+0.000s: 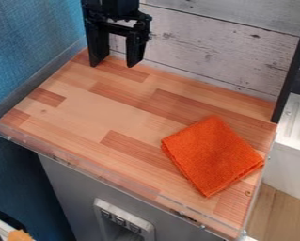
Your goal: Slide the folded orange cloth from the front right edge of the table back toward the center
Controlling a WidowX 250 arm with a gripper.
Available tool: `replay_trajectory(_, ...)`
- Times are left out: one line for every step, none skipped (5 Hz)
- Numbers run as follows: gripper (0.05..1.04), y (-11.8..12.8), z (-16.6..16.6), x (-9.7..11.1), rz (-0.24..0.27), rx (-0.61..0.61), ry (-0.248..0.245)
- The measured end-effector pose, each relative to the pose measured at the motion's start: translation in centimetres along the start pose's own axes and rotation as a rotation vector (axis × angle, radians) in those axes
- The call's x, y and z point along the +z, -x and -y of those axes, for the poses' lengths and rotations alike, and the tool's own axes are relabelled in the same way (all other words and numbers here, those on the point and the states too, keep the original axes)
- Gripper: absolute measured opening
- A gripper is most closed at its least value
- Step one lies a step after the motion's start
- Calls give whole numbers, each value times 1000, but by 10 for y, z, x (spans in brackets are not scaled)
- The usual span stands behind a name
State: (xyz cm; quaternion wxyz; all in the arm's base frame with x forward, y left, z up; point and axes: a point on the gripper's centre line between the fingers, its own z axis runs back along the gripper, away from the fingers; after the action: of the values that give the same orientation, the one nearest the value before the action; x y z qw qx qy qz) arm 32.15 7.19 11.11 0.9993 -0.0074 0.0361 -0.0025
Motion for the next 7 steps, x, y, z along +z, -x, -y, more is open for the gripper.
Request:
replay_trajectory(999, 3, 13, -10, -17, 47, -2)
replay_trajectory(999, 10, 39, -13, -3, 108, -13)
replay_trajectory(999, 15, 64, -19, 33, 186, -28)
replay_trajectory(999, 20, 88, -22, 76, 256, -35)
replay_trajectory(999, 27, 111, -25, 105, 311, -35)
replay_trajectory(999, 28, 130, -27, 124, 359, -25)
replay_trajectory(997, 30, 146, -28, 131, 390, -19)
